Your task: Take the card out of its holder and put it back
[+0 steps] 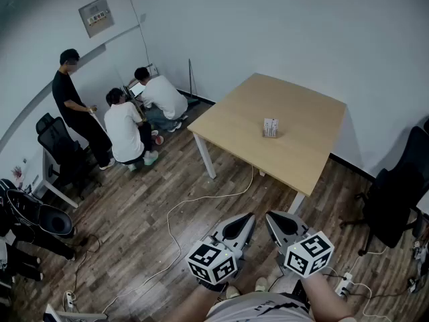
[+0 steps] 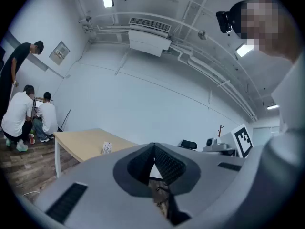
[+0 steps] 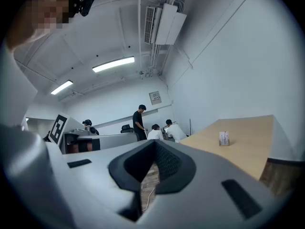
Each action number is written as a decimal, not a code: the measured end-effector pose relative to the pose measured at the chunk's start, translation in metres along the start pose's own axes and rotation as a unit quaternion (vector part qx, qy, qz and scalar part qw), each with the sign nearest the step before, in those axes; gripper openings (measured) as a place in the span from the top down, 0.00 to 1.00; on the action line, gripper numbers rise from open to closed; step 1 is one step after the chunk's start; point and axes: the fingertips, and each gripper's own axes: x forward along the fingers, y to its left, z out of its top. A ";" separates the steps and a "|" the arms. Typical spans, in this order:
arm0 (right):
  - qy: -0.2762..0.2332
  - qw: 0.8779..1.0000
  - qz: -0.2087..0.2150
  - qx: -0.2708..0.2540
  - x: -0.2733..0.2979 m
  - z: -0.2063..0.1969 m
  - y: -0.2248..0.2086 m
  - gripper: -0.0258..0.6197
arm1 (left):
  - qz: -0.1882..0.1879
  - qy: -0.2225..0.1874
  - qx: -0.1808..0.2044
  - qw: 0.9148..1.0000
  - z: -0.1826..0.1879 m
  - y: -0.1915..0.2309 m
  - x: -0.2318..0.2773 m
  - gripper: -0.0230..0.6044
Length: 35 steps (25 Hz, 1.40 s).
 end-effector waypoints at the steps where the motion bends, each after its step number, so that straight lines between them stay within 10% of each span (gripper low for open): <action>1: 0.001 1.000 0.002 0.002 0.000 0.000 0.000 0.94 | 0.000 0.000 -0.001 1.000 0.000 0.000 0.000 0.94; 35: -0.016 0.999 0.017 0.041 -0.005 0.004 -0.063 0.94 | 0.041 0.016 0.019 0.999 -0.015 0.009 0.055 0.94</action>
